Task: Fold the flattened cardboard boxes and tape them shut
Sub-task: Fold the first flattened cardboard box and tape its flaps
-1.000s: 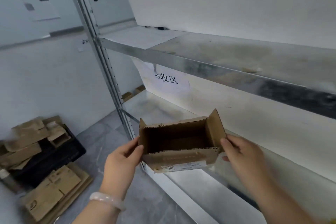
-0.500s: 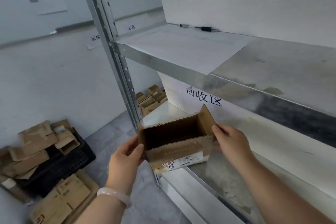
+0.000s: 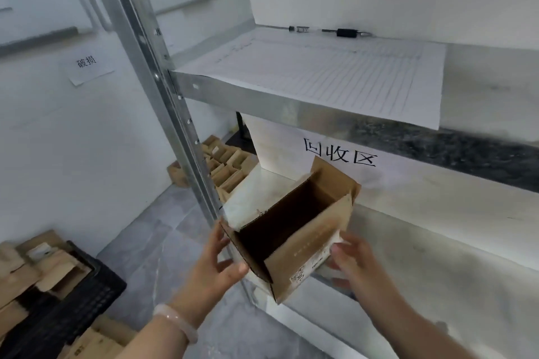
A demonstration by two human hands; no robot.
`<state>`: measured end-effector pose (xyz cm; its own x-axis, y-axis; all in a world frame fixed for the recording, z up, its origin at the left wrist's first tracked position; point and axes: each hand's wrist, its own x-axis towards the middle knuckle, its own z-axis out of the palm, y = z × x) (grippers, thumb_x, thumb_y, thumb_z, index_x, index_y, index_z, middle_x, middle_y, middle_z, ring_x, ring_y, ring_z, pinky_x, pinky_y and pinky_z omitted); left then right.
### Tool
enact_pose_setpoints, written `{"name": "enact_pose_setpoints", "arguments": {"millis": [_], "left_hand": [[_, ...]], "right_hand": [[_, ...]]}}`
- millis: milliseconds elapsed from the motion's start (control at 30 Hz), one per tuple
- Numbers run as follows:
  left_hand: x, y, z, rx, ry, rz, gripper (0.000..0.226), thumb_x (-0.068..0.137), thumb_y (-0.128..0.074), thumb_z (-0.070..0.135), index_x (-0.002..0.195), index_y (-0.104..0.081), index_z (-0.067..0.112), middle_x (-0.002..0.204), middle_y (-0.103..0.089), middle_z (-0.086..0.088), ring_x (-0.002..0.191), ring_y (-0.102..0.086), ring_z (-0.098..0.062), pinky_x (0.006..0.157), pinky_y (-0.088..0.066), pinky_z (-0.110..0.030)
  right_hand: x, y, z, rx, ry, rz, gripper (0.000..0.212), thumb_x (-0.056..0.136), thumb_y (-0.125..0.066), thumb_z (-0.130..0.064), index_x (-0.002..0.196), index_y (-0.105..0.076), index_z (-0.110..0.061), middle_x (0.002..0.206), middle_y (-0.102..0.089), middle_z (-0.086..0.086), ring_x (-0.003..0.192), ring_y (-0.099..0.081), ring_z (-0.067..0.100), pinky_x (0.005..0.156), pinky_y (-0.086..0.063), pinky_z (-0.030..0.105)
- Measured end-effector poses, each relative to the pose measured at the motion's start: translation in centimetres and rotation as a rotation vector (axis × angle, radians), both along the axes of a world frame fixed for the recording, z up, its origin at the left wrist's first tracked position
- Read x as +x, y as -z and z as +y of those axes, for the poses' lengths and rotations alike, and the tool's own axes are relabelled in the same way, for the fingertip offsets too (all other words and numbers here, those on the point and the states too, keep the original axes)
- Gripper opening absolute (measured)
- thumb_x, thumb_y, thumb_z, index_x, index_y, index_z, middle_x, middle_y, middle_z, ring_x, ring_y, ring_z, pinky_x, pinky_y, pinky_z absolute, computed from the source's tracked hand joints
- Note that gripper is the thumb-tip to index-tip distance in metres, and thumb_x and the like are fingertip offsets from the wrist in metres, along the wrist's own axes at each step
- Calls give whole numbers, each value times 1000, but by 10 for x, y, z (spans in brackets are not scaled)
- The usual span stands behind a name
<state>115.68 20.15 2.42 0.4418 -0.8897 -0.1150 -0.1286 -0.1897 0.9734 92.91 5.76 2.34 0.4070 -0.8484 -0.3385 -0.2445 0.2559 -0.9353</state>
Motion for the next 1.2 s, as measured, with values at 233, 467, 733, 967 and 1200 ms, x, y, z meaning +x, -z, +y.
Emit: {"name": "enact_pose_setpoints", "arguments": {"millis": [233,467,733,967,1200], "left_hand": [[29,18,-1,-34,-61,-53,70,60,-80,67,122,-48,62,134,-53,21,120,-52,5,95,-49,-19],[57,2,-11,-87,-91,-37,41,68,-72,47,100,-56,68,108,-60,41,107,-53,17,81,-48,-10],[44,-53,-13,-205,-74,-616,70,79,-48,74,141,-36,43,145,-39,15,134,-32,-1,104,-31,-30],[-92,-82,-63,-539,369,-994,50,89,-52,42,131,-57,16,132,-57,-1,126,-49,-19,105,-40,-41],[-308,-78,-81,-677,609,-1072,53,83,-57,48,130,-59,23,131,-59,2,126,-52,-23,103,-44,-47]], "right_hand": [[58,3,17,-49,-231,95,66,95,-60,-39,151,-24,-33,132,-46,-20,126,-54,13,113,-37,40],[108,5,3,-62,-356,183,76,95,-47,-57,154,0,-44,159,-29,-6,143,-34,19,116,-28,37],[39,-21,32,-506,-168,423,67,92,-42,-65,150,-13,-52,157,-20,-25,141,-28,4,112,-25,27],[-99,-56,74,-813,38,729,71,89,-35,-68,153,-14,-45,153,-5,-32,144,0,-11,118,-12,21],[-282,-80,132,-894,372,918,71,90,-56,-57,151,-37,-26,156,-31,-11,147,-18,6,118,-19,30]]}}
